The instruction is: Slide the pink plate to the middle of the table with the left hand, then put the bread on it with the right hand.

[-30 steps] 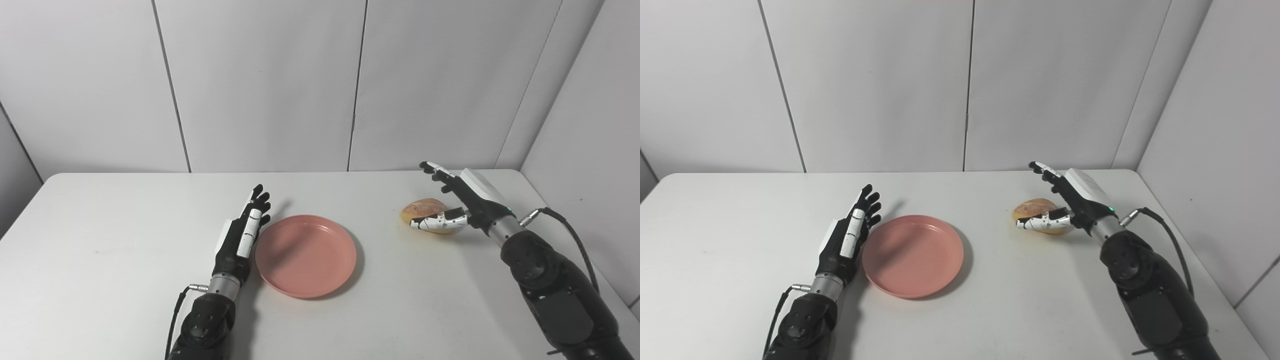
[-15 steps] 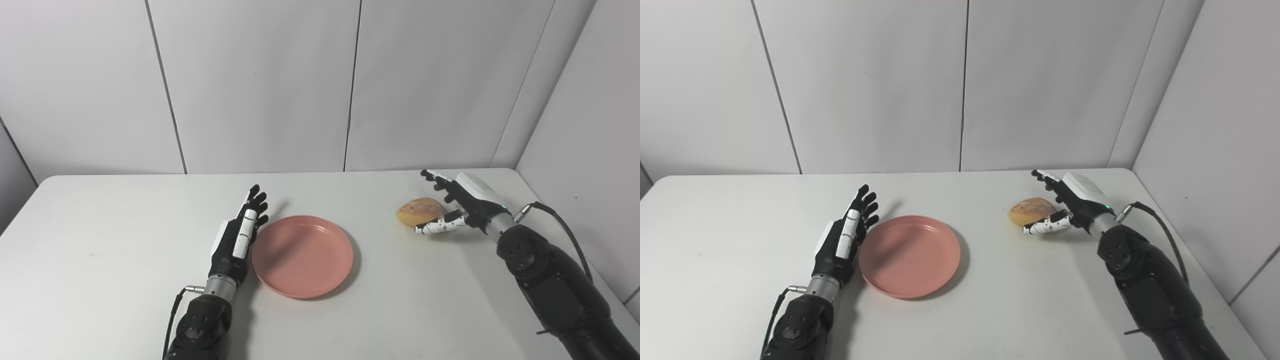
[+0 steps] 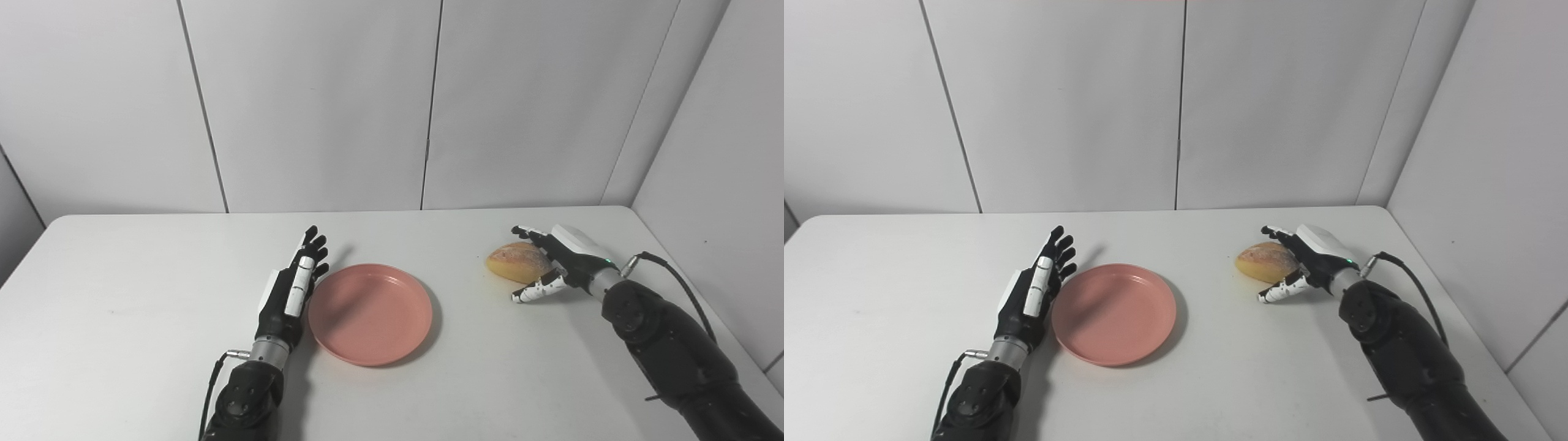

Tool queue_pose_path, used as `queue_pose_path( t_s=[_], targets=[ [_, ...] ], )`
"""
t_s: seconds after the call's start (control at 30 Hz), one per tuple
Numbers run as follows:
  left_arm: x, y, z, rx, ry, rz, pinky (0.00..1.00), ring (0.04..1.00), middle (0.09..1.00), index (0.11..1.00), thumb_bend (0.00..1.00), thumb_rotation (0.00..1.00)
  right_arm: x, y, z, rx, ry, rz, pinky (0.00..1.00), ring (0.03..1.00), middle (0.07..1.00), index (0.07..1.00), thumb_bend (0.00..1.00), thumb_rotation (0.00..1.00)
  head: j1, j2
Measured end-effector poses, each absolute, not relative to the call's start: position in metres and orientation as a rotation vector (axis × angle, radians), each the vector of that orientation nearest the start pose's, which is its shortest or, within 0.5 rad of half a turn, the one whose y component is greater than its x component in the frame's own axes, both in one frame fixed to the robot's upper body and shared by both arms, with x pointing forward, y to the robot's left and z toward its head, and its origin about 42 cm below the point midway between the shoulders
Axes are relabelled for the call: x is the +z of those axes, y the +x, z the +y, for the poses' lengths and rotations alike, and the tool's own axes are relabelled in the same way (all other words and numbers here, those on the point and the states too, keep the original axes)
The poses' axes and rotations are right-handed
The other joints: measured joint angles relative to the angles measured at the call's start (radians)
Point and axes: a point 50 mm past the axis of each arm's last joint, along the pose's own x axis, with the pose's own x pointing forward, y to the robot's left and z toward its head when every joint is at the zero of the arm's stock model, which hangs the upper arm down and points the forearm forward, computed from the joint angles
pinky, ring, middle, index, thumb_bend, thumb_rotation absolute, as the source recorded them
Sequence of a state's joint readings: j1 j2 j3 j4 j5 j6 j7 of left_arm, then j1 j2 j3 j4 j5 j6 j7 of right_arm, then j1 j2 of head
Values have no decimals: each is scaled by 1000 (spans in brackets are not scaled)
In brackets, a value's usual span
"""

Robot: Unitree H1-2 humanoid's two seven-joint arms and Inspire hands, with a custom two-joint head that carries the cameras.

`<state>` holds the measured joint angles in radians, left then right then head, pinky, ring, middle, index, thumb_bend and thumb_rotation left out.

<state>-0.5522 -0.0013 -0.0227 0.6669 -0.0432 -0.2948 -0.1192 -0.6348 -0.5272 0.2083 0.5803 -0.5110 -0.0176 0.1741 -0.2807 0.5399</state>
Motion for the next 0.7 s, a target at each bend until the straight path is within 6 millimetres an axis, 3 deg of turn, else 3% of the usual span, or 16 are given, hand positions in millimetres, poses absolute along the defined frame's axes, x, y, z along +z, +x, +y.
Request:
queue_pose_path(
  t_s=[0.17, 0.27, 0.3, 0.37, 0.5, 0.7],
  targets=[
    [128, 443, 150, -270, 3, -163, 935, 967, 974, 985, 633, 1000, 204, 473, -347, 167, -1114, -24, 606, 691, 720, 750, 810, 88, 0, -2],
    [129, 442, 150, -272, 8, -169, 931, 965, 973, 983, 628, 1000, 206, 474, -345, 144, -1106, -76, 471, 559, 618, 657, 746, 14, 5, -6],
    [129, 442, 150, -271, 8, -171, 931, 965, 973, 983, 627, 1000, 206, 474, -343, 133, -1100, -91, 466, 554, 614, 654, 744, 11, 5, -6],
    [130, 441, 150, -271, 8, -174, 928, 963, 972, 982, 624, 1000, 207, 474, -342, 116, -1090, -111, 420, 489, 483, 555, 570, 2, 8, -15],
    [130, 439, 151, -270, 10, -178, 919, 956, 966, 977, 620, 1000, 206, 474, -337, 97, -1075, -141, 366, 436, 440, 523, 524, 0, 6, -18],
    [129, 439, 151, -265, 28, -176, 916, 952, 964, 976, 628, 1000, 206, 474, -335, 83, -1077, -158, 371, 446, 449, 512, 522, 0, 6, -21]
  ],
)
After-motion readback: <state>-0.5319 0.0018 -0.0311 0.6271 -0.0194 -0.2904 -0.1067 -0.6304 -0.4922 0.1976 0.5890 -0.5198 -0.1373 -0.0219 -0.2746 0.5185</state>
